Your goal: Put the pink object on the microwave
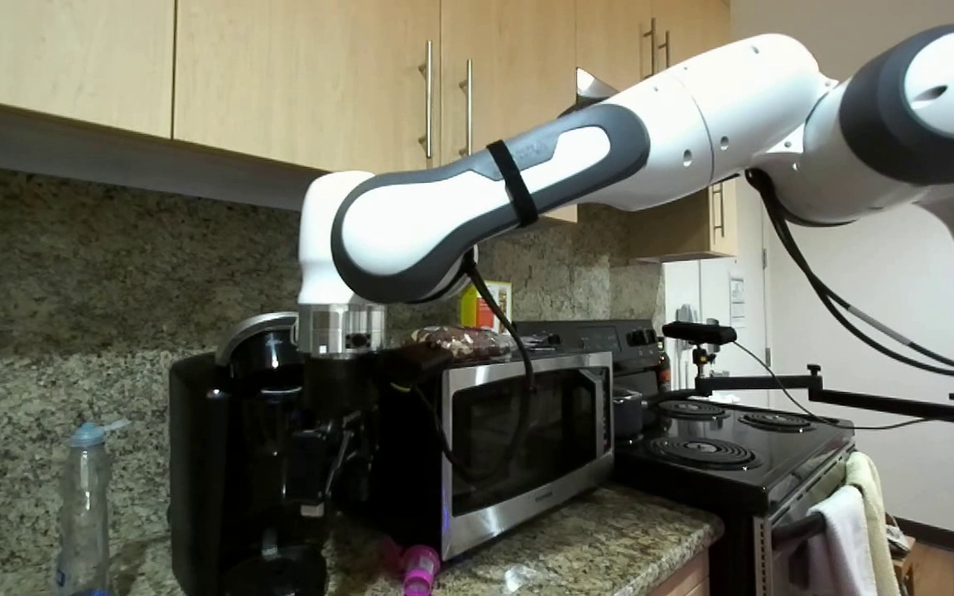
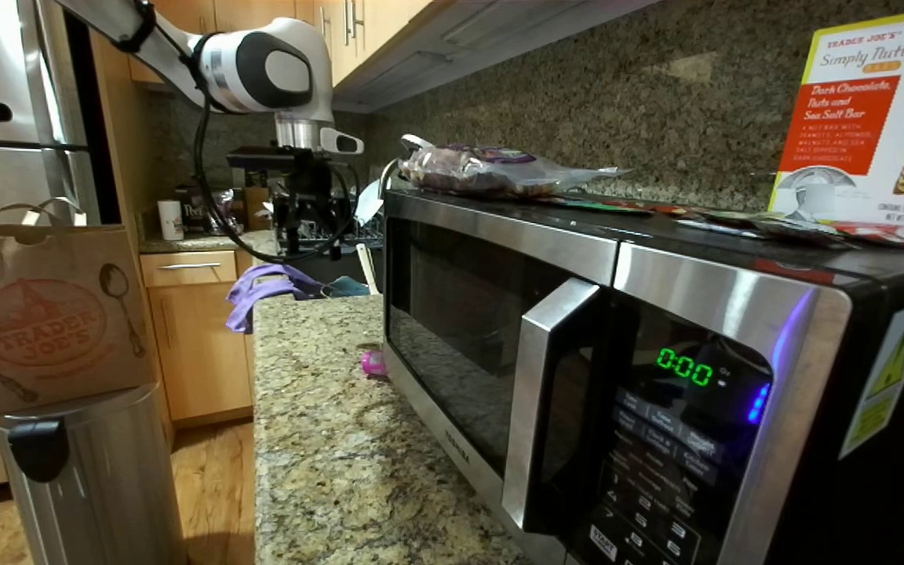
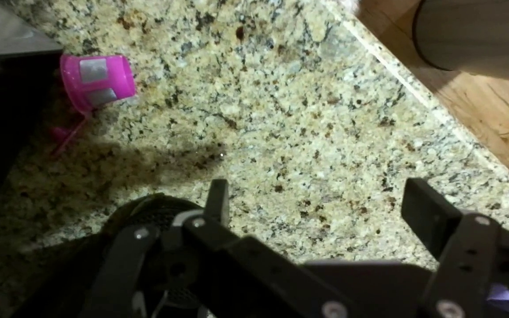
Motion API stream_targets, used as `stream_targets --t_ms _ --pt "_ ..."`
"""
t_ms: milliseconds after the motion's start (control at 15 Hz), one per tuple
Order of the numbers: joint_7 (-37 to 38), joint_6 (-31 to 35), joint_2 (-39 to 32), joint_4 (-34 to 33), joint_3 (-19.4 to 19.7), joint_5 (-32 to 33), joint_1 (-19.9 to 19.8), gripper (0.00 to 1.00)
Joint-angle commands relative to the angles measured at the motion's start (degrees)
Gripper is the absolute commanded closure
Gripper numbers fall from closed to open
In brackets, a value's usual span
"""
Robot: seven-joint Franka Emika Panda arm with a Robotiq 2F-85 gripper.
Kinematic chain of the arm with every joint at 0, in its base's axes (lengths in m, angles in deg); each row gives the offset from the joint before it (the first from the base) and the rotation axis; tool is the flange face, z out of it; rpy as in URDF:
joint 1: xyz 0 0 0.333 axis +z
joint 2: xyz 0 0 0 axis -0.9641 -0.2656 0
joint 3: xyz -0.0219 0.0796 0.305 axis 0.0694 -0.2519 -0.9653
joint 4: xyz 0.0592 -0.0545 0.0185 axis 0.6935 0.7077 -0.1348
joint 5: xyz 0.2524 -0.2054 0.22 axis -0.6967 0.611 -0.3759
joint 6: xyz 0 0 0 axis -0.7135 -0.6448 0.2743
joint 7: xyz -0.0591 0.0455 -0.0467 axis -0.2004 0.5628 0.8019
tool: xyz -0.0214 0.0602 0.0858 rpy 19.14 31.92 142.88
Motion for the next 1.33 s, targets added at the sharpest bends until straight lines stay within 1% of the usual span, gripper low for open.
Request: stream_targets --t_ms 0,133,400,533,733,867,933,1067,1133,1200,1267 --pt "5.90 0.21 2.17 2.38 2.08 4.84 1.50 0.00" --pt "10.57 -0.81 1.59 1.94 3.47 8.47 2.53 0.00" --pt "15.95 -3.57 -1.75 -0.77 4.55 13.01 4.50 0.00" --pt "20.66 -5.22 -3.48 -1.78 5.44 15.55 5.83 0.00" --pt "29.82 -7.52 -6.06 -2.82 7.74 20.51 8.25 0.00" --pt "34.77 -10.32 -7.80 -3.91 9.17 23.31 9.70 0.00" --pt "36.43 -12.77 -8.68 -4.64 9.72 24.44 10.42 0.00" --pt "37.54 -17.04 -10.15 -5.62 10.04 26.88 11.23 0.00" --pt "37.66 -18.01 -10.12 -5.51 9.42 25.40 10.64 0.00" --pt "36.19 -15.09 -9.02 -3.77 8.70 25.23 9.79 0.00" --pt "36.56 -15.96 -9.47 -4.08 8.70 25.23 9.91 0.00"
